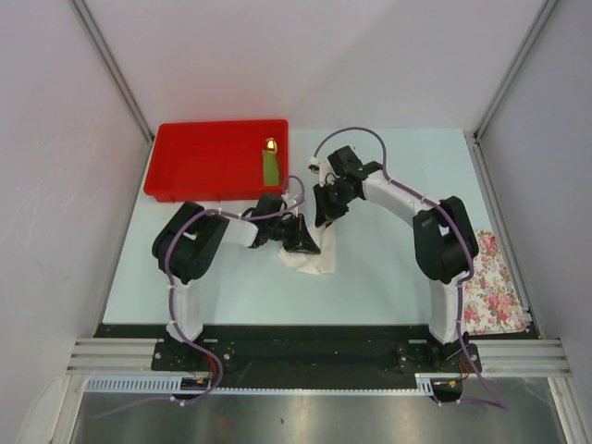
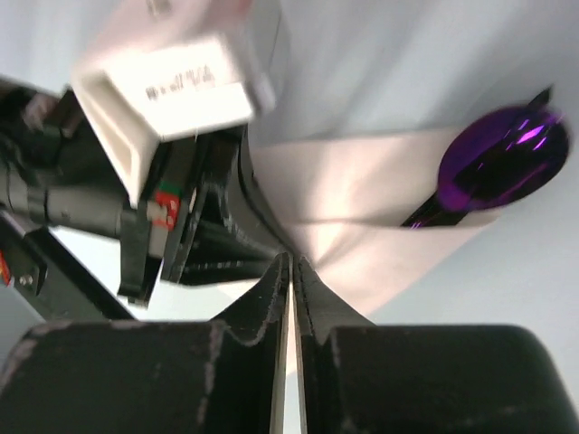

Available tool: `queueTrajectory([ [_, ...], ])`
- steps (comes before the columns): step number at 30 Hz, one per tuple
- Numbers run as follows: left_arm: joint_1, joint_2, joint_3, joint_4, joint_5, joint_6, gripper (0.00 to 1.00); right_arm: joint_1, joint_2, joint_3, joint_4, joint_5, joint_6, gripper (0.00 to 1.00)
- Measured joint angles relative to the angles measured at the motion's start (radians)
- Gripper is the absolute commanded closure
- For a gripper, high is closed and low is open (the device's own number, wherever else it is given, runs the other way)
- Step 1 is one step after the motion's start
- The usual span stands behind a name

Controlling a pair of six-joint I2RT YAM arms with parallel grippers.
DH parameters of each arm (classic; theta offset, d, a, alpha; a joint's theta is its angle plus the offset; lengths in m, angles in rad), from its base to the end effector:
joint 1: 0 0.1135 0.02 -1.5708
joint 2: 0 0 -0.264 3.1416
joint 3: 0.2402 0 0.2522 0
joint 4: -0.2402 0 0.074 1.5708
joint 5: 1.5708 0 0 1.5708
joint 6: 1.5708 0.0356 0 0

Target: Place the utensils on the paper napkin and roll it up

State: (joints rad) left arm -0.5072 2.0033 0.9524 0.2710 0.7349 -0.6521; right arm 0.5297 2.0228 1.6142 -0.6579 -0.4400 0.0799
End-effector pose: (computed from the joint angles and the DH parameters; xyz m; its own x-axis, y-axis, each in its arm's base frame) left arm 0.3169 -0.2034 0.0998 -0.9601 0.0185 -0.2790 0.2446 0.5387 -0.8062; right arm 0.3679 0.2330 0.2157 -0.8038 -0.3869 -0.4519 -0.5724 0.7099 0.4103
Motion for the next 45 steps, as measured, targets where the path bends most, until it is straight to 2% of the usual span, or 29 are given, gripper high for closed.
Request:
queueTrajectory([
  [7, 0.000, 0.000, 0.000, 0.000, 0.000, 0.000, 1.00, 0.011, -0.022, -0.129, 0.012, -0.021, 0.010, 0.94],
  [23, 0.000, -0.001, 0.000, 0.001, 0.000, 0.002, 1.00, 0.027, 0.037, -0.194, 0.109, 0.025, 0.025, 0.99],
  [30, -0.006, -0.050, -0.064, 0.049, 0.003, 0.007, 0.94, 0.024, 0.038, -0.205, 0.122, 0.012, 0.024, 0.99],
  [37, -0.048, -0.130, -0.085, 0.088, 0.014, 0.006, 0.98, 0.019, 0.036, -0.212, 0.132, -0.002, 0.024, 1.00],
  [45, -0.056, -0.065, -0.085, 0.079, -0.039, 0.002, 1.00, 0.013, 0.034, -0.221, 0.143, -0.016, 0.024, 0.99],
])
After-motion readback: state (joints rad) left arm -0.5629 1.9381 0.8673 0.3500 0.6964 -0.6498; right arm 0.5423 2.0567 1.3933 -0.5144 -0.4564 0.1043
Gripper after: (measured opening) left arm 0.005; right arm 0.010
